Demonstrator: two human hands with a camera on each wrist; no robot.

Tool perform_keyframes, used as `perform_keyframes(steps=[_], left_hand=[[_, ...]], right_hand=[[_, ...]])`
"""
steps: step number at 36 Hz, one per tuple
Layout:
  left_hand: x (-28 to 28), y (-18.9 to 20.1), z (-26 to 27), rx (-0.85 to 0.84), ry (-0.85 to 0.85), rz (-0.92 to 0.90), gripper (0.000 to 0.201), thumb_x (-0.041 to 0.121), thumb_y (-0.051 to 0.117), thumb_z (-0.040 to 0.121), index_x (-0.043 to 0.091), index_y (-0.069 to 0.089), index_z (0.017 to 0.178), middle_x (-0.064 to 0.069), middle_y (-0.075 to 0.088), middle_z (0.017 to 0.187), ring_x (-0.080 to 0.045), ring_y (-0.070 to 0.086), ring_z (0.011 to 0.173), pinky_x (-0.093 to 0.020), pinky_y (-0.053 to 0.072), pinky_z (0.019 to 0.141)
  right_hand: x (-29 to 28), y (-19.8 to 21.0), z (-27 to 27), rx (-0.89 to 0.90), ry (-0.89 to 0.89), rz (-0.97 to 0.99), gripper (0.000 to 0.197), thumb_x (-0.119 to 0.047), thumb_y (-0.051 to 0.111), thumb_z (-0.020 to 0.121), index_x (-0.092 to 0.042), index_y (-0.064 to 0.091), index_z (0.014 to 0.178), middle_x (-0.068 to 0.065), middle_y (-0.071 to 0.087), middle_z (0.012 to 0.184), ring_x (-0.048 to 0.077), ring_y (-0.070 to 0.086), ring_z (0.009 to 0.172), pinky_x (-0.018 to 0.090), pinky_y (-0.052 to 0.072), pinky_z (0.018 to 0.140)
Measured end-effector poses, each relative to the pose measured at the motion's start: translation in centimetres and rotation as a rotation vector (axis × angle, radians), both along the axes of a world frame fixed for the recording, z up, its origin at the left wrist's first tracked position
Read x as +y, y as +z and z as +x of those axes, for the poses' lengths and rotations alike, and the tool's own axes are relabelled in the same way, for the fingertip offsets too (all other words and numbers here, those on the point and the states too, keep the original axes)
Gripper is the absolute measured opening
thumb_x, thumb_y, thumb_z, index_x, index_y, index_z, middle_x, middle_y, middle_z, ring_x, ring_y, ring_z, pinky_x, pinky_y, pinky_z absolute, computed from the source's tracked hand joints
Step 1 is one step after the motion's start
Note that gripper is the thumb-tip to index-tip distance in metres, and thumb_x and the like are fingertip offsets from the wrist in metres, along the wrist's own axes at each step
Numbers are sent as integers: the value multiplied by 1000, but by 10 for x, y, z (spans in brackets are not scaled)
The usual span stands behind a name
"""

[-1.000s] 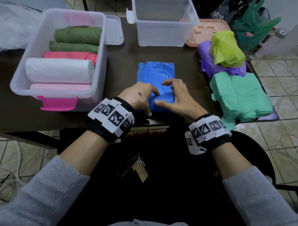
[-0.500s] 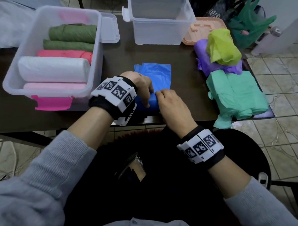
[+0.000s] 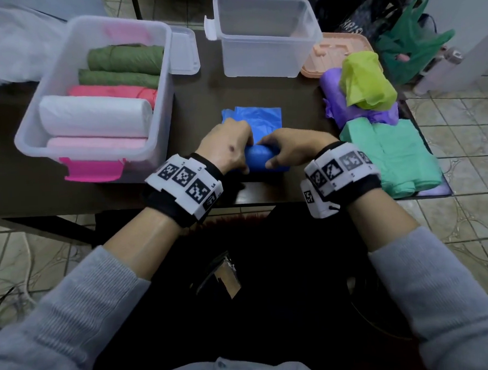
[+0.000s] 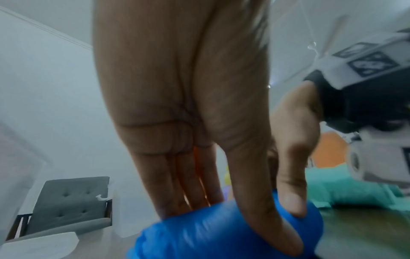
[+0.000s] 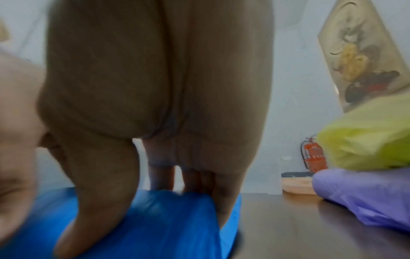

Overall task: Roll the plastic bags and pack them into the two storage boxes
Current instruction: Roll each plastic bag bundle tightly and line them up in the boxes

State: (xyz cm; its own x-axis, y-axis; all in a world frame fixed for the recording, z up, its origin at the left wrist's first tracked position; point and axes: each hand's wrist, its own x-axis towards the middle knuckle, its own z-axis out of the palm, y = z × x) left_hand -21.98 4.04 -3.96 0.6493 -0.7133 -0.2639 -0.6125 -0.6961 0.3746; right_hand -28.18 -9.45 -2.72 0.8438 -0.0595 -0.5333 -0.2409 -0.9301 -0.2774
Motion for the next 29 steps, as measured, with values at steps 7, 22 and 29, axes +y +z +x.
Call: perform_keyframes(steps=[7, 22, 29], left_hand=[[-1, 3, 6, 6, 6, 12, 59, 22, 86, 64, 19, 63, 118, -11, 59, 118, -30, 57, 108, -33, 46, 84], [-11, 18, 16, 133, -141, 228, 49, 26, 88, 61, 22, 71, 107, 0, 69, 107, -18, 64, 97, -34, 53, 87], [-11, 15, 24, 196, -168, 263, 49, 32, 83, 68, 21, 68, 113, 1, 68, 114, -19, 61, 106, -39, 48, 97]], right_hand=[[0, -7, -4, -103, -61, -12, 63, -16, 65, 86, -13, 37, 143, 6, 43, 142, 21, 42, 129, 26, 30, 104], [72, -57, -67, -693, -113, -360, 39, -1, 50, 77, 6, 58, 114, 20, 61, 105, 36, 61, 99, 40, 51, 88], [71, -60, -61, -636, -113, -404, 37, -3, 64, 69, 3, 62, 106, 17, 63, 94, 34, 63, 88, 37, 53, 83]])
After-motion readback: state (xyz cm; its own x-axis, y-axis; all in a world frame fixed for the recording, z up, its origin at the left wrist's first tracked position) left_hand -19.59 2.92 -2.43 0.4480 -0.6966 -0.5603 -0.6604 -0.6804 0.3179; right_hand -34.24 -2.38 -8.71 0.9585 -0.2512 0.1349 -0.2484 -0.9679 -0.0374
